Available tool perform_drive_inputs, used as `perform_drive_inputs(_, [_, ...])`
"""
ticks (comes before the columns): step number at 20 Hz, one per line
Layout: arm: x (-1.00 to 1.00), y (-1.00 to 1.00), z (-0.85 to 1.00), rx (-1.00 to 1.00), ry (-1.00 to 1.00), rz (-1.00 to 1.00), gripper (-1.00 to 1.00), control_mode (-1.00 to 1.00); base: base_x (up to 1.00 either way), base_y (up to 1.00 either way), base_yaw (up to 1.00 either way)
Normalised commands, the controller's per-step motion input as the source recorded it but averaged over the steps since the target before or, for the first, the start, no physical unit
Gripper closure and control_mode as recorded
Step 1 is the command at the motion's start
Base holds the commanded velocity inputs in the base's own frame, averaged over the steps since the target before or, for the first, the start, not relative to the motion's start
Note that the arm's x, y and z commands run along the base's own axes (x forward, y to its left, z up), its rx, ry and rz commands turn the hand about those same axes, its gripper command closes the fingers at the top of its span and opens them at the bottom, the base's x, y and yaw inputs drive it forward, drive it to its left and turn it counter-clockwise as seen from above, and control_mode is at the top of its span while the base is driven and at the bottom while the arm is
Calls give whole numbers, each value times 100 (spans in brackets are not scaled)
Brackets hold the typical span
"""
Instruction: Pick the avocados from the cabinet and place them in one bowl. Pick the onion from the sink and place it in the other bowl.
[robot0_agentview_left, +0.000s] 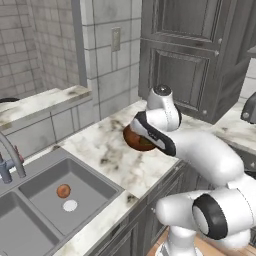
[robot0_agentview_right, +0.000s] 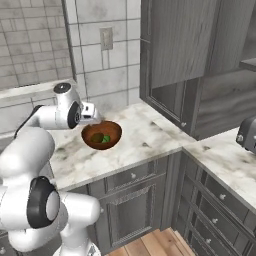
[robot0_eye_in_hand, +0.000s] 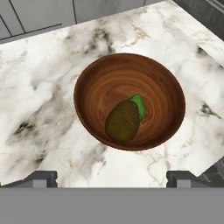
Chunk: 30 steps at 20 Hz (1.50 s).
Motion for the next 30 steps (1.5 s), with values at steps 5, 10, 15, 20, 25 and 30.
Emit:
perform_drive_inputs(5, [-88, -12, 39, 6, -4, -8, -100, -100, 0, 0, 0])
perform_drive_inputs(10, [-81, -12, 19, 0, -5, -8, -100, -100, 0, 0, 0])
perform_drive_inputs(15, [-21, -2, 0, 0, -1, -1, -100, -100, 0, 0, 0])
perform_drive_inputs(20, [-4, 0, 0, 0, 0, 0, -100, -100, 0, 0, 0])
perform_drive_inputs(25, [-6, 0, 0, 0, 0, 0, -100, 100, -7, 1, 1])
perform_drive_inputs(30, [0, 0, 0, 0, 0, 0, -100, 100, -12, 28, 28])
